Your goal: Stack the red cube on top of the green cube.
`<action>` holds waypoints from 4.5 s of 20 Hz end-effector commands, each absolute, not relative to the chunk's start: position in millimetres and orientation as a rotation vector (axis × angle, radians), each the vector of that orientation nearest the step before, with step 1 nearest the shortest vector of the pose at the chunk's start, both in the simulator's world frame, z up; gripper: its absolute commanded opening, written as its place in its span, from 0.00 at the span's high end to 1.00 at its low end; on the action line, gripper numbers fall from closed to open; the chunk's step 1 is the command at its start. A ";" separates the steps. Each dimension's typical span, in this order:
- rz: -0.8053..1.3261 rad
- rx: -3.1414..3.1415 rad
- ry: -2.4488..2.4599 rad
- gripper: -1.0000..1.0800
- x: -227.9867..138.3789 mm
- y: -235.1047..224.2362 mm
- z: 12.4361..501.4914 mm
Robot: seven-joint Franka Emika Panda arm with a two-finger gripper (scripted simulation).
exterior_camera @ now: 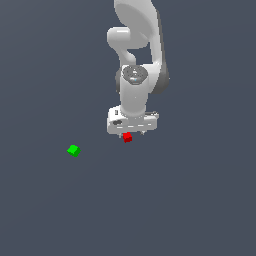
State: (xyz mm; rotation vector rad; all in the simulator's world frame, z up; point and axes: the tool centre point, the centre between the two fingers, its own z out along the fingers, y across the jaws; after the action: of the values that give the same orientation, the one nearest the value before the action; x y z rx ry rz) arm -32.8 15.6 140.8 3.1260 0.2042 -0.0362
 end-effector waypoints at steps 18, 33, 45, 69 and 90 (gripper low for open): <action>-0.001 3.103 0.493 0.04 -100.2 -3.6 72.1; -0.001 3.102 0.497 0.04 -102.0 -4.6 37.2; 0.000 3.102 0.499 1.00 -101.5 -4.8 19.8; 0.000 3.101 0.498 1.00 -102.7 -5.1 89.3; 0.000 3.102 0.499 1.00 -95.6 -25.5 114.7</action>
State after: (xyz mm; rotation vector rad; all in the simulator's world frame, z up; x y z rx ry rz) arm -97.3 -18.7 115.9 3.1015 0.5006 -0.0006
